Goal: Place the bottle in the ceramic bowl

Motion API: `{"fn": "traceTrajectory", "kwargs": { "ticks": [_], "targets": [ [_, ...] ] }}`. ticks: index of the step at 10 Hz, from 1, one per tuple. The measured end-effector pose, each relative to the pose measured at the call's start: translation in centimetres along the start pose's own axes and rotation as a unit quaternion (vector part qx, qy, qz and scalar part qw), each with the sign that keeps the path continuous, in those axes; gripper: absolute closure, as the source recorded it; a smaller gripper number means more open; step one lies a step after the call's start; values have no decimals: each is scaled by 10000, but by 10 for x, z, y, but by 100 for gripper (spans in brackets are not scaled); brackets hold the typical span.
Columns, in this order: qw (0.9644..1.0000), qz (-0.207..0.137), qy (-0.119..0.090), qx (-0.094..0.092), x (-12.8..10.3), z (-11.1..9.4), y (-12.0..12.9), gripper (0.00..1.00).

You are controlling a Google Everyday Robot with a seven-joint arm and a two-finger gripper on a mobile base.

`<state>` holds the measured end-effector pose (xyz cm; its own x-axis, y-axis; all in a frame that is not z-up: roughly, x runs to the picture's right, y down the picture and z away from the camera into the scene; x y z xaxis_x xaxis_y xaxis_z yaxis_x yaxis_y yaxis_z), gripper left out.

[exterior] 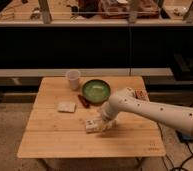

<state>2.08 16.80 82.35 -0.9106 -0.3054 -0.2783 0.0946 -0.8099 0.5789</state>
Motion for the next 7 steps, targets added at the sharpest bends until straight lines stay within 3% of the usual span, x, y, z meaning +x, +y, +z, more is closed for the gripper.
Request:
{"fn": "traceTrajectory", "kwargs": {
  "ticks": [7],
  "targets": [
    [9999, -67, 57, 52, 9, 1, 8, 31]
  ]
}}
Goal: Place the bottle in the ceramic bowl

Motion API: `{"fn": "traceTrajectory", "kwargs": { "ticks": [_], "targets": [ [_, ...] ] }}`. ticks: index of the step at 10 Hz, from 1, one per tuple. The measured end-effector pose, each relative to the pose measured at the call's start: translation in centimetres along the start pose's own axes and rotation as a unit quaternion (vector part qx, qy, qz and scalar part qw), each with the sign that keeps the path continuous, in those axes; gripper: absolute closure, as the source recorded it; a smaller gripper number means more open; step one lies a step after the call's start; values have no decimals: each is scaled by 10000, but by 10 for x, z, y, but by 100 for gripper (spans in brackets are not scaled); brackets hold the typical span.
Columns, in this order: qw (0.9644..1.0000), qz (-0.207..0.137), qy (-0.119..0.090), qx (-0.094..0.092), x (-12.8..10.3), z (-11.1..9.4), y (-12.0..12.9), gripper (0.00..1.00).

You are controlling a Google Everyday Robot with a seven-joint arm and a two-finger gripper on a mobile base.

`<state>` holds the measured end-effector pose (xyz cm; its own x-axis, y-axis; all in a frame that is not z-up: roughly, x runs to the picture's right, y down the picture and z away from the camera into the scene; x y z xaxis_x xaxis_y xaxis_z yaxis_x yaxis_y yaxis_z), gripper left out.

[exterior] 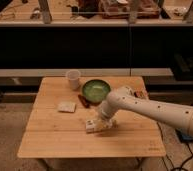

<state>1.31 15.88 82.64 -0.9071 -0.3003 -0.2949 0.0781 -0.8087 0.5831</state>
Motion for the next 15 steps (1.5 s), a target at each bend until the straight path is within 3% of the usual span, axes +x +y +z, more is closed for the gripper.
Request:
{"fn": "traceTrajectory", "kwargs": {
  "ticks": [15],
  "targets": [
    [9992, 293, 207, 193, -2, 8, 21, 32]
  ]
}}
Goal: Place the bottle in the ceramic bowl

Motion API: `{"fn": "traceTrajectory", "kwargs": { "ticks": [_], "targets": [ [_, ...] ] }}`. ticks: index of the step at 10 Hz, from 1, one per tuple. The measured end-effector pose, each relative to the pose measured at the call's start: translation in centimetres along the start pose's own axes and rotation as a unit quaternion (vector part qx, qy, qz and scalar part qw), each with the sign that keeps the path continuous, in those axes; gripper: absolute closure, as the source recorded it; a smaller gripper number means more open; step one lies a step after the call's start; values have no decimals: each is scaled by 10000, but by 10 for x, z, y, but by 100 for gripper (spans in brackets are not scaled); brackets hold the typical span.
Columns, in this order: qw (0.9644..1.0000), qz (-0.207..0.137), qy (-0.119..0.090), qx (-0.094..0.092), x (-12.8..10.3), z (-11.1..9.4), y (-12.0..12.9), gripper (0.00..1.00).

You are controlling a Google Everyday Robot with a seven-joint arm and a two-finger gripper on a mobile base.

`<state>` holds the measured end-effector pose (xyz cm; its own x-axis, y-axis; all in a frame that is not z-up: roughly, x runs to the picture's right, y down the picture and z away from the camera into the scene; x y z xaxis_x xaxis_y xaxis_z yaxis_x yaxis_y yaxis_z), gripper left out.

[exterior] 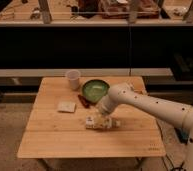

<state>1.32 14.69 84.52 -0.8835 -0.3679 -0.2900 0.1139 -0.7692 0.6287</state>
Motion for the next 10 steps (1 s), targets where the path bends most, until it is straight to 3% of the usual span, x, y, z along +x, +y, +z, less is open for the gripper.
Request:
{"fn": "traceTrajectory", "kwargs": {
  "ticks": [3, 6, 8, 10],
  "targets": [
    [10000, 39, 61, -7, 6, -11, 9, 51],
    [9999, 113, 107, 0, -1, -3, 9, 52],
    [9995, 193, 246, -30, -13, 9, 22, 54],
    [9986, 309, 427, -21, -19, -1, 36, 70]
  ]
}}
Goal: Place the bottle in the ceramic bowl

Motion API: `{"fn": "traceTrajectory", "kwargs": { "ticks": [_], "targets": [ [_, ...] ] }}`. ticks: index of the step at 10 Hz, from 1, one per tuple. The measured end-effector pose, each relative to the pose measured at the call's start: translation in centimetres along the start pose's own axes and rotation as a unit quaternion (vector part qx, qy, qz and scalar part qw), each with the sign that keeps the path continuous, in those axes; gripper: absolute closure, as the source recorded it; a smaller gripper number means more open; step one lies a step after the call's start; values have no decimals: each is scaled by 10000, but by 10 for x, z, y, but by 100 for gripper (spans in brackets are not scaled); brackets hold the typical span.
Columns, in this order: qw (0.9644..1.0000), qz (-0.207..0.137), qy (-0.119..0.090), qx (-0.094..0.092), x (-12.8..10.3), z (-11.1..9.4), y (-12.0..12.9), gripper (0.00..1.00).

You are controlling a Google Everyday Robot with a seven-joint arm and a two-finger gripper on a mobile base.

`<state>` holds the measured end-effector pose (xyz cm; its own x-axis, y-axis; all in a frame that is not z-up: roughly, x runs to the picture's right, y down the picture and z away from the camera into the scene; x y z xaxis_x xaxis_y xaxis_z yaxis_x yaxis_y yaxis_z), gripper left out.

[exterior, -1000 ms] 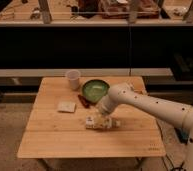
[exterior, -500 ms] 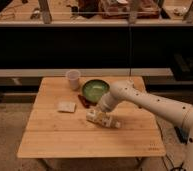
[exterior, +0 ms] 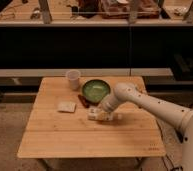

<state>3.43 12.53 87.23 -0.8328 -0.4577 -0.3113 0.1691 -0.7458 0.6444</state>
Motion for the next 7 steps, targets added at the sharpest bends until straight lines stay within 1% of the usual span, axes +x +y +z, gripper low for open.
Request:
{"fn": "traceTrajectory", "kwargs": {
  "ticks": [1, 2, 3, 4, 6, 7],
  "targets": [
    [9999, 59, 108, 3, 2, -11, 8, 73],
    [9997, 94, 205, 3, 7, -23, 17, 73],
    [9992, 134, 388, -3, 14, -44, 35, 73],
    [9988, 132, 463, -3, 15, -53, 49, 73],
    [9982, 78, 588, 16, 22, -59, 75, 75],
    [9982, 85, 599, 25, 23, -61, 93, 84]
  ]
}}
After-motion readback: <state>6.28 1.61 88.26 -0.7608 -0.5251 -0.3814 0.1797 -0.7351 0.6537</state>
